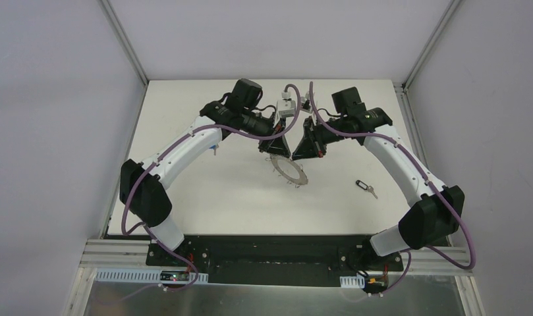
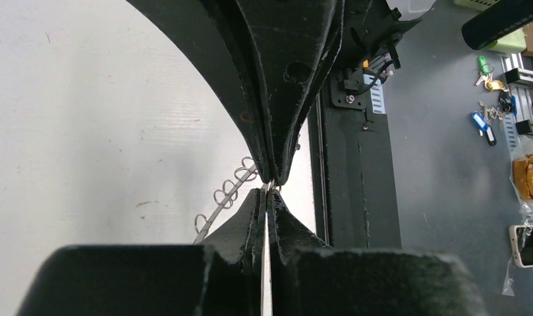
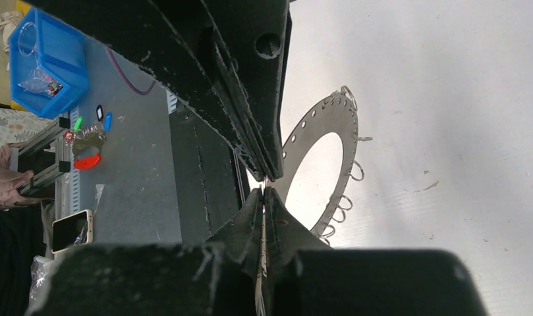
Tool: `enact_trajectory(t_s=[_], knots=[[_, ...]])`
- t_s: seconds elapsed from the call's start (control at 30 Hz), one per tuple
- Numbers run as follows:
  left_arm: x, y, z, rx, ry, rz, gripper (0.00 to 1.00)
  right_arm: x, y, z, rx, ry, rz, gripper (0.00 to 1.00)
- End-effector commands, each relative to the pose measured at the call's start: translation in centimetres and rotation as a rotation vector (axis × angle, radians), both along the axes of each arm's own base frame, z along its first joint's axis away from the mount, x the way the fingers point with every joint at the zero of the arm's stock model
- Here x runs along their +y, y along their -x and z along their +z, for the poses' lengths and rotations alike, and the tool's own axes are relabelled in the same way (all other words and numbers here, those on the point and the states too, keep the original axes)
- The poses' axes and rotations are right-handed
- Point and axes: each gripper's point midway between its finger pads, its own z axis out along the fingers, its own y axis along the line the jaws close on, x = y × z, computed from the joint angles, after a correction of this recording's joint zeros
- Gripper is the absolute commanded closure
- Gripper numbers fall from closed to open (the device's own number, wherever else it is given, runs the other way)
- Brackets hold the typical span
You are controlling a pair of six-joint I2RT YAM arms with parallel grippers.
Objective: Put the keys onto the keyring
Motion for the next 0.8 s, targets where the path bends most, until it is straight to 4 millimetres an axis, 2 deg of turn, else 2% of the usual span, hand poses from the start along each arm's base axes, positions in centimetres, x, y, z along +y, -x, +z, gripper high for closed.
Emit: enact_trajectory(t_s=[0.0,0.13,0.3,0.5,0.67,0.77], knots=[[-0.9,0.2,1.3,0.014,0.032,-0.016,1.0,0.3,0.6,1.9,-0.064,-0.063,0.034,1.0],[-1.4,-1.4,1.5,0.067,0.034,0.118,1.0,0.3,0.2,1.9,-0.064,-0.057,-0.004,0.99],[-1.4,-2.3,2.2,0.12,0.092,0.256,1.0,-0.1,-0.6,1.4,-0.099,-0.033,-0.084,0.85],[-1.3,-2.2,3.4,0.17,0.14,0.298,1.0,-1.0,-0.3,0.7,-0.148,-0.034,-0.133,0.7],[-1.2,-2.2,3.9,0.186,0.149,0.311,1.0,-1.6,0.0,0.4,-0.176,-0.027,-0.149,0.66],[-1.2,-2.4,4.1,0.195,0.15,0.33,1.0,-1.9,-0.1,0.1,-0.191,-0.011,-0.156,0.67]])
